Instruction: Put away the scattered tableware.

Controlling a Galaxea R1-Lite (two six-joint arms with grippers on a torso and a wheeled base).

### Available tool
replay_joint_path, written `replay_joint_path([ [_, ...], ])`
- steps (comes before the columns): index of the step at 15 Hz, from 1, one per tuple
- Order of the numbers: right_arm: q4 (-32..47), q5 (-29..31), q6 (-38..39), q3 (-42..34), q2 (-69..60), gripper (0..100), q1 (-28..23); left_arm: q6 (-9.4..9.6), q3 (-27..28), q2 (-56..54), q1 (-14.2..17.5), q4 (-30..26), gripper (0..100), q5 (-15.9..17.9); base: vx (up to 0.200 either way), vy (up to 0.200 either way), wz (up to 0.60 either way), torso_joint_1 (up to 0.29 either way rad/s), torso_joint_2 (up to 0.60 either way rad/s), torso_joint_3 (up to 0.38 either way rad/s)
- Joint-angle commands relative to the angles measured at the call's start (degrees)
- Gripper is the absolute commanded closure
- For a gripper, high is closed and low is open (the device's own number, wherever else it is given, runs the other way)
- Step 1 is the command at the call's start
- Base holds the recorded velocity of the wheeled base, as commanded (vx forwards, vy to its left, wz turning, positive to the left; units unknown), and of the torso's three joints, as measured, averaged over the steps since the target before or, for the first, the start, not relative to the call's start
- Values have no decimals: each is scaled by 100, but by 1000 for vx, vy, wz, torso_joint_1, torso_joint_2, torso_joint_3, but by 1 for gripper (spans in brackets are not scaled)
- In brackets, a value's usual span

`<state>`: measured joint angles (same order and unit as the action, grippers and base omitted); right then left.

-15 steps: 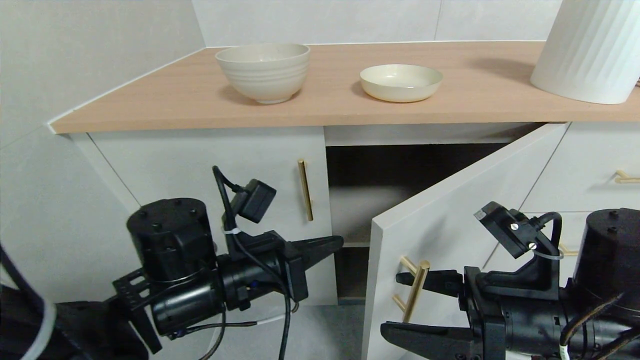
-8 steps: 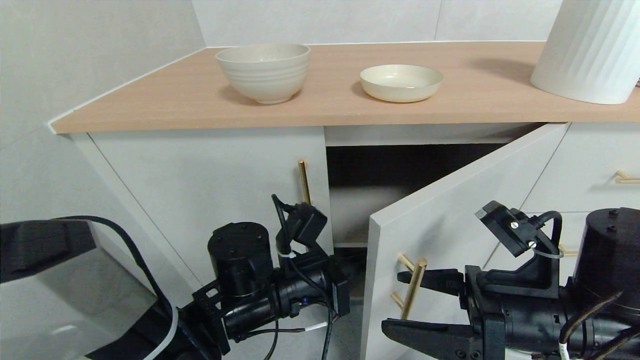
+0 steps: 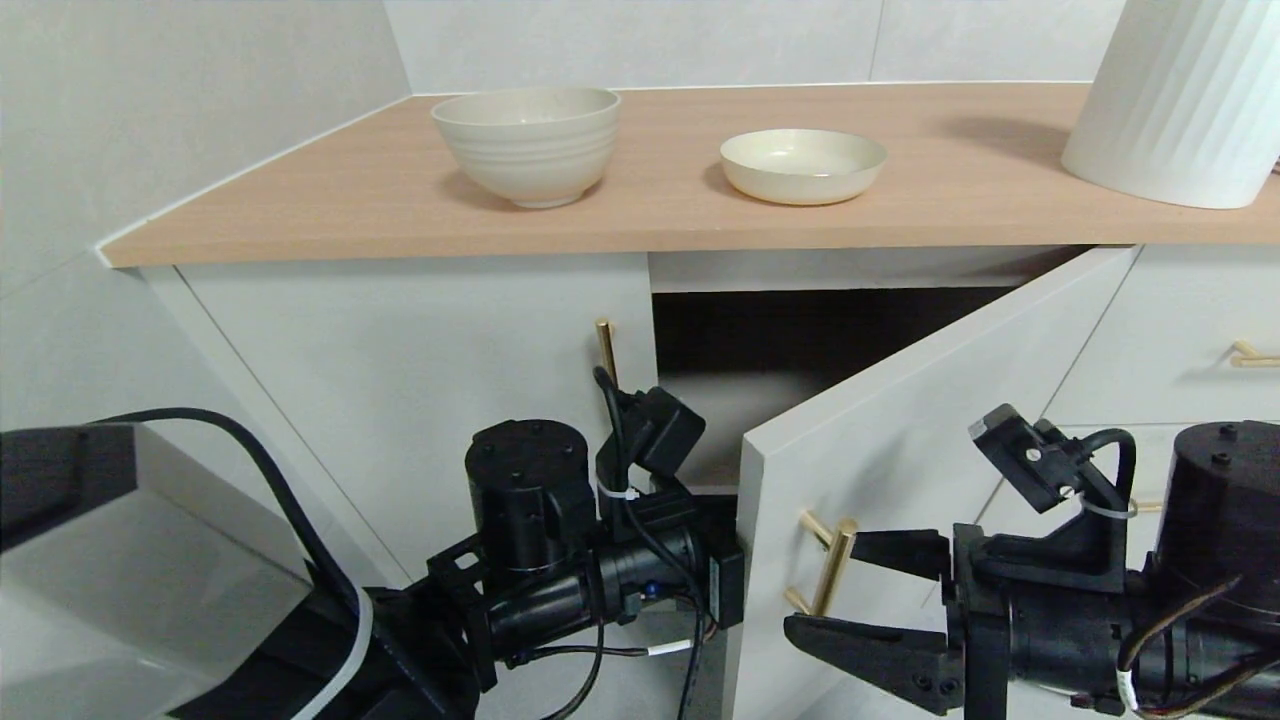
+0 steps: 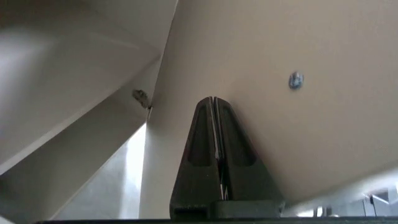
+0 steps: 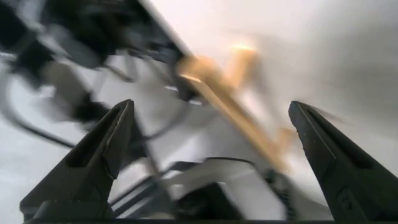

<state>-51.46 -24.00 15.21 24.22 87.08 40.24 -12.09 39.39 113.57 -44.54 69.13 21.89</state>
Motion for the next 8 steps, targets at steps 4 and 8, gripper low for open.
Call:
replay_joint_path([
  [4,1489,1196,-229,-14,-1474,0,-43,-4,-1,-80,-54,4,100,8,0,0,0,0,0,0],
  [8,4179,1214,-432,830,-2617,0,-60,-4,-28,-80,-90,-14,100,-10,0,0,0,0,0,0],
])
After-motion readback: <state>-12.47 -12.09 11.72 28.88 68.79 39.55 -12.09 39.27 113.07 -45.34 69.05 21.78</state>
